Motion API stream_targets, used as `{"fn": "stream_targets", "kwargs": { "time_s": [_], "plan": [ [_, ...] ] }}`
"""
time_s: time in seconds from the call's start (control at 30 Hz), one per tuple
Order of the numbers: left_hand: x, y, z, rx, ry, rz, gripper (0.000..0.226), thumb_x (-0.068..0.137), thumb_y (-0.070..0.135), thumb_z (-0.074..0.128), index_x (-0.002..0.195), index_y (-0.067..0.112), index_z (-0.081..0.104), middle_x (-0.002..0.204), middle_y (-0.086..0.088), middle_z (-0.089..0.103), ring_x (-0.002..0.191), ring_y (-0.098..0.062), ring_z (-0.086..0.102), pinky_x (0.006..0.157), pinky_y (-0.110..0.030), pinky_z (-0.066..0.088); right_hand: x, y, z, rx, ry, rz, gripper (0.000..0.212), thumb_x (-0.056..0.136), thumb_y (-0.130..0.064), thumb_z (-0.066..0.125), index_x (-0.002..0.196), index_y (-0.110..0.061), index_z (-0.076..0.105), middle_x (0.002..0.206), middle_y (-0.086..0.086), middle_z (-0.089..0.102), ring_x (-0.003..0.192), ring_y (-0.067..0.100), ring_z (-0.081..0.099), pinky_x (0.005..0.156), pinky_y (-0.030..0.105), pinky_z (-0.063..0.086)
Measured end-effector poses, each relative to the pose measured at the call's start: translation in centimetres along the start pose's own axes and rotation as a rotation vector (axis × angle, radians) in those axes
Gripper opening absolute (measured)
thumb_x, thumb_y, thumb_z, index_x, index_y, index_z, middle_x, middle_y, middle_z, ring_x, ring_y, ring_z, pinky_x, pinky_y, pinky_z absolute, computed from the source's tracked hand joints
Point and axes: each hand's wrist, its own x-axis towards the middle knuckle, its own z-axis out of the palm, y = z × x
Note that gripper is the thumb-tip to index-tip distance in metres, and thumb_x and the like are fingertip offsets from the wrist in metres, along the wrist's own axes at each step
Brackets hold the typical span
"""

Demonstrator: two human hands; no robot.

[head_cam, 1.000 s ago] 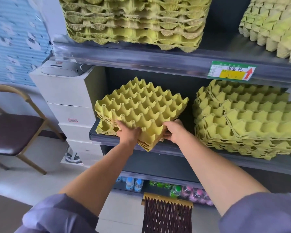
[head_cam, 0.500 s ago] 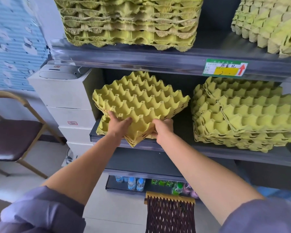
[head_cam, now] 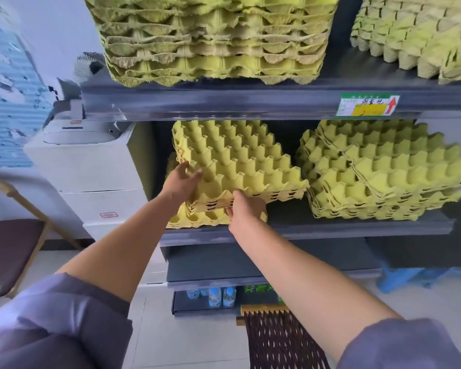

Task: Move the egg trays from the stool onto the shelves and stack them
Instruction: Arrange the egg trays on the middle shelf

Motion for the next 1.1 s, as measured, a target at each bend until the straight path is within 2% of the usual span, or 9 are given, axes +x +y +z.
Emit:
{"fn": "stream_targets", "kwargs": {
  "time_s": [0.13, 0.4, 0.5, 0.63, 0.73, 0.8, 0.93, 1.0, 1.1],
  "plan": [
    [0.5, -0.7, -1.9, 0.060, -0.092, 0.012, 0.083, 0.083, 0.033, 0.069, 0.149, 0.017, 0.022, 0.139, 0.001, 0.042, 0.119, -0.020, 0.051, 0.095, -0.032, 0.044, -0.7, 1.1, 2.7, -0.045, 0.064, -0.043, 0.060, 0.089, -0.017, 0.063, 0.134, -0.005, 0.026, 0.120, 0.017, 0.053, 0.098, 0.032, 0.056, 0.080, 0.033, 0.045],
    [2.5, -2.4, -4.5, 0.391, -0.016, 0.071, 0.070, 0.084, -0.005, 0.050, 0.147, 0.018, 0.031, 0.136, -0.017, 0.049, 0.099, -0.036, 0.058, 0.065, -0.037, 0.049, -1.4, 3.4, 6.2, -0.078, 0.013, 0.040, 0.082, 0.084, -0.033, 0.071, 0.144, -0.006, 0.023, 0.126, 0.014, 0.055, 0.108, 0.032, 0.058, 0.091, 0.037, 0.047],
    [2.3, -3.3, -4.4, 0.569, -0.069, 0.052, 0.063, 0.087, -0.002, 0.050, 0.145, 0.011, 0.030, 0.131, -0.019, 0.050, 0.112, -0.039, 0.054, 0.085, -0.040, 0.048, -1.3, 3.3, 5.7, -0.157, -0.095, 0.202, 0.065, 0.082, -0.034, 0.073, 0.133, -0.007, 0.043, 0.093, 0.003, 0.055, 0.075, 0.020, 0.052, 0.086, 0.038, 0.052],
    [2.7, -4.7, -3.5, 0.617, -0.067, 0.085, 0.055, 0.089, 0.010, 0.052, 0.141, 0.011, 0.035, 0.138, -0.017, 0.043, 0.124, -0.034, 0.042, 0.098, -0.039, 0.039, -0.3, 2.2, 3.6, -0.355, -0.169, 0.224, 0.043, 0.085, -0.040, 0.068, 0.115, -0.013, 0.051, 0.092, 0.002, 0.049, 0.087, 0.021, 0.049, 0.078, 0.037, 0.047],
    [3.4, -5.2, -2.7, 0.636, -0.051, 0.036, 0.053, 0.092, 0.016, 0.047, 0.144, 0.015, 0.033, 0.143, -0.017, 0.034, 0.127, -0.037, 0.039, 0.104, -0.042, 0.037, 0.0, 1.6, 2.3, -0.550, -0.188, 0.162, 0.036, 0.089, -0.045, 0.061, 0.103, -0.015, 0.049, 0.086, 0.002, 0.048, 0.068, 0.016, 0.049, 0.065, 0.030, 0.047],
    [3.5, -5.4, -2.4, 0.656, -0.049, 0.010, 0.053, 0.095, 0.022, 0.043, 0.146, 0.018, 0.028, 0.147, -0.016, 0.027, 0.129, -0.039, 0.037, 0.106, -0.044, 0.036, 0.6, 1.3, 1.3, -0.748, -0.196, 0.014, 0.031, 0.090, -0.041, 0.059, 0.099, -0.012, 0.054, 0.079, 0.003, 0.055, 0.059, 0.015, 0.052, 0.053, 0.025, 0.046],
    [2.8, -5.4, -1.8, 0.767, 0.048, 0.050, 0.051, 0.093, 0.015, 0.044, 0.143, 0.023, 0.035, 0.150, -0.012, 0.024, 0.134, -0.036, 0.029, 0.109, -0.046, 0.030, 1.9, -0.1, -0.8, -1.199, -0.078, -0.503, 0.029, 0.091, -0.029, 0.051, 0.065, -0.015, 0.050, 0.064, 0.001, 0.052, 0.063, 0.025, 0.054, 0.053, 0.025, 0.039],
    [2.0, -5.0, -1.5, 0.849, 0.106, 0.203, 0.046, 0.093, 0.019, 0.046, 0.138, 0.027, 0.042, 0.149, -0.008, 0.026, 0.137, -0.032, 0.024, 0.111, -0.046, 0.025, 2.2, -0.8, -1.7, -1.349, 0.015, -0.749, 0.027, 0.095, -0.028, 0.047, 0.072, -0.016, 0.055, 0.070, -0.001, 0.054, 0.071, 0.024, 0.056, 0.053, 0.024, 0.035],
    [0.9, -4.3, -0.5, 1.000, -0.077, 0.458, 0.040, 0.094, 0.037, 0.048, 0.134, 0.030, 0.046, 0.147, -0.003, 0.030, 0.136, -0.027, 0.026, 0.112, -0.046, 0.022, 3.5, -1.2, -3.2, -1.554, 0.029, -1.096, 0.024, 0.093, -0.035, 0.051, 0.104, -0.020, 0.065, 0.105, 0.001, 0.060, 0.103, 0.026, 0.053, 0.076, 0.034, 0.043]
  ]
}}
